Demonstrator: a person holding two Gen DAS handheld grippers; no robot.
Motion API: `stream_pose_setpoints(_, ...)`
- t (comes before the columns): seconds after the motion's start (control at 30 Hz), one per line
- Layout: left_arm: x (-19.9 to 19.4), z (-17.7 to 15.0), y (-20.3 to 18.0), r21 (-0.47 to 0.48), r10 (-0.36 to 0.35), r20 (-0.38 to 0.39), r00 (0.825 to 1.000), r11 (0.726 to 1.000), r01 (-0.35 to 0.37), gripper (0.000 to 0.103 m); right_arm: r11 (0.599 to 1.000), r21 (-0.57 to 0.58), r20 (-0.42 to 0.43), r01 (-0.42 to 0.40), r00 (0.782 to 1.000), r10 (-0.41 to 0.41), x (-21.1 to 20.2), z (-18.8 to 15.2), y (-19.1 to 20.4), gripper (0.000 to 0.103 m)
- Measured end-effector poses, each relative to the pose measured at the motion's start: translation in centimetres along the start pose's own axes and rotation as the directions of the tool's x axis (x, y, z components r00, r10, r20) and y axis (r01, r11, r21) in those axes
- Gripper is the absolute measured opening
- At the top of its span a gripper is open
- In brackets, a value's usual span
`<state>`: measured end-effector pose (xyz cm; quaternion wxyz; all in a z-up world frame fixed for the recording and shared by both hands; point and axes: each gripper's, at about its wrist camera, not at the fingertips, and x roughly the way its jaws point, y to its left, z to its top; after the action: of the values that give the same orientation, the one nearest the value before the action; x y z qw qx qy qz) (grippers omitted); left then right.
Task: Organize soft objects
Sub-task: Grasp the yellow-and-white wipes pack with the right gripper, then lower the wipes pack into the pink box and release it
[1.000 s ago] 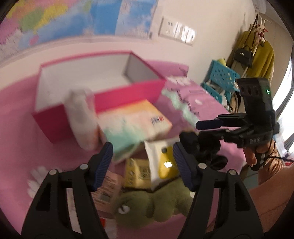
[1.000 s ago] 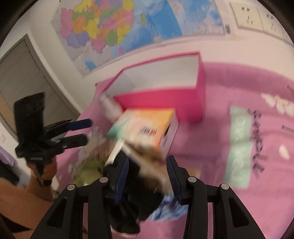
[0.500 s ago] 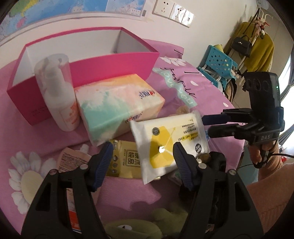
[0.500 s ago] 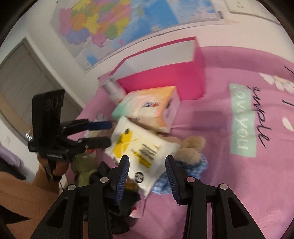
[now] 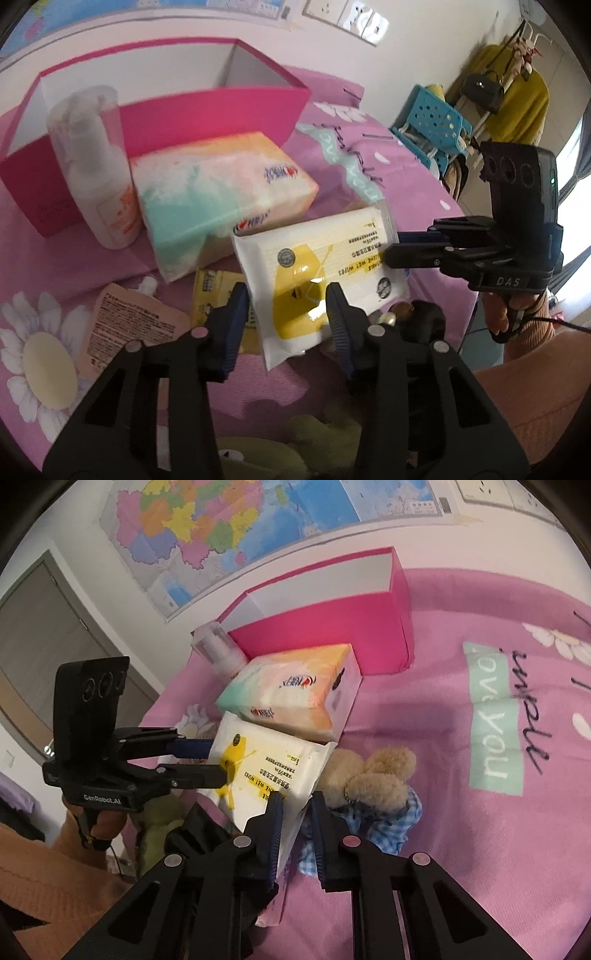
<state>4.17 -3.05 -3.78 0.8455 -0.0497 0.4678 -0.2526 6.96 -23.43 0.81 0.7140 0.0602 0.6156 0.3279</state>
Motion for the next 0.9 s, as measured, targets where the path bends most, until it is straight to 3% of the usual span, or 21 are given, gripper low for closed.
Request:
stream_pose_setpoints(0.2,-2.9,1.8,-1.2,0.043,0.047,0.096,0.994,0.998,-0.051,0.045,0.999,-0.037,0.051,0.007,0.999,-0.005,-1.2,2.2,0.5,0.011)
stream_pose_setpoints(0.57,-5.6,8.7,-0.4,0.031,0.106,0.232,0.967,0.993,-0.116,0.045,0.993,-0.113,0.180,0.039,0.984,-0.018,-3.0,8.8,0.9,0.011)
stream_pose_setpoints(0.7,-5.7,11.7,0.6,0.010,0.133,0.249,0.959,0.990,-0.140,0.045,0.991,-0.122,0.217,0.050,0.976,-0.022,-3.0,12.3,0.6,0.011)
stream_pose_setpoints(0.9,-4.1,15.4,3.3,-0.077,0.144,0.213,0.966,0.988,-0.131,0.045,0.991,-0.110,0.232,0.073,0.972,-0.046,-1.7,16.1,-0.6,0.011)
